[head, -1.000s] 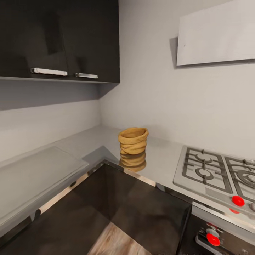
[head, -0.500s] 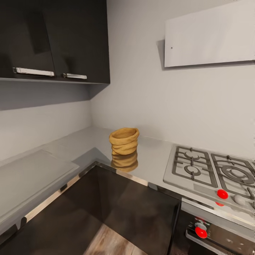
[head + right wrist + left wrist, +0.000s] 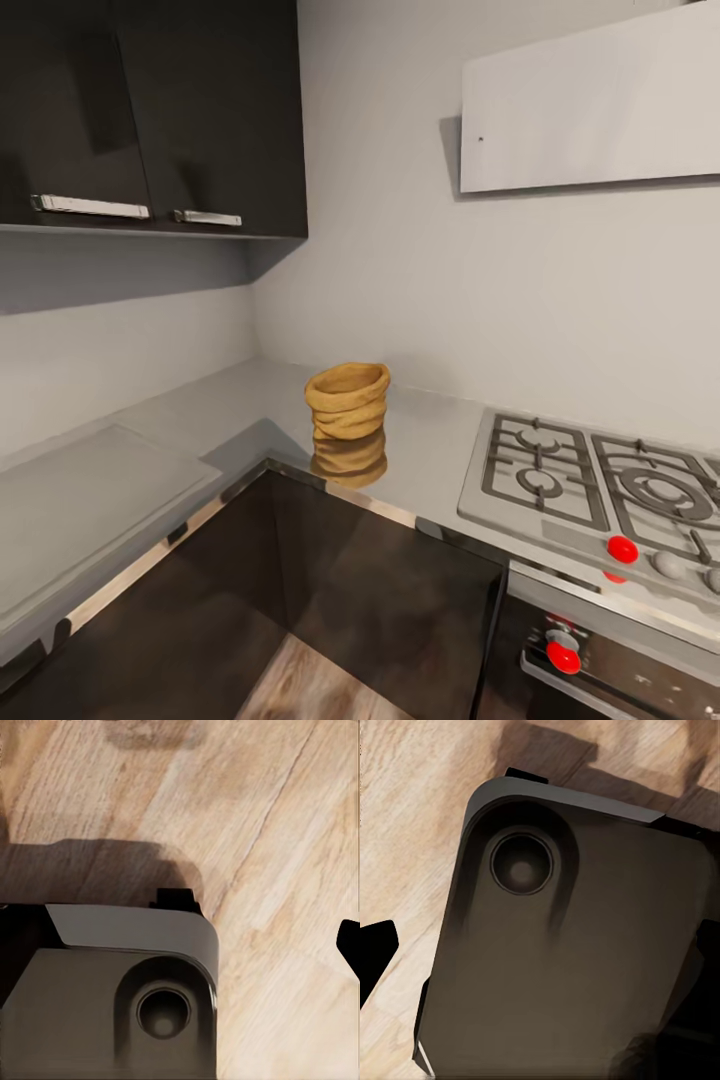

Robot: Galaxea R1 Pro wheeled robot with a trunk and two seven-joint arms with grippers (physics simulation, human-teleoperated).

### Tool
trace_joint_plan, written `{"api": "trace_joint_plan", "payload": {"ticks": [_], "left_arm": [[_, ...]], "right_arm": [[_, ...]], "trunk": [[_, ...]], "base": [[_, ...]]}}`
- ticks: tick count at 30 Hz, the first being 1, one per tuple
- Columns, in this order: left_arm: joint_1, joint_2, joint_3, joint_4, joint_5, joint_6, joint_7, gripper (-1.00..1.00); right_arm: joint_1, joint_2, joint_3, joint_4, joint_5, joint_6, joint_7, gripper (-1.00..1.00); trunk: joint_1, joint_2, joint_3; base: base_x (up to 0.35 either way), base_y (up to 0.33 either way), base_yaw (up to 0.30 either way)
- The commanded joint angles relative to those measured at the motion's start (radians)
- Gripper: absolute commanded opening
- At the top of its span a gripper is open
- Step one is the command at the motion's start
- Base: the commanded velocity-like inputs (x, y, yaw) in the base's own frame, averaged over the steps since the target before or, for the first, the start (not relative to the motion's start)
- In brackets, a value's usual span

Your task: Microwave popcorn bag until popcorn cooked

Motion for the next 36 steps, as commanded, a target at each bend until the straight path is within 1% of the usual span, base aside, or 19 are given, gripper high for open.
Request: {"api": "trace_joint_plan", "payload": {"ticks": [1,11,36], "left_arm": [[0.000,0.000,0.006,0.000,0.002,-0.002,-0.002,1.00],[-0.001,0.000,0.006,0.000,0.001,-0.002,-0.002,1.00],[-0.001,0.000,0.006,0.000,0.001,-0.006,-0.001,1.00]], "right_arm": [[-0.001,-0.001,-0.008,0.003,0.011,-0.006,-0.004,1.00],[-0.002,-0.004,-0.009,0.003,0.013,0.000,0.007,1.00],[-0.001,-0.003,-0.009,0.003,0.011,0.007,0.005,1.00]], "trunk": [[-0.004,0.007,0.002],[-0.042,0.077,0.034],[-0.138,0.252,0.112]], "base": [[0.000,0.000,0.000],[0.000,0.000,0.000],[0.000,0.000,0.000]]}}
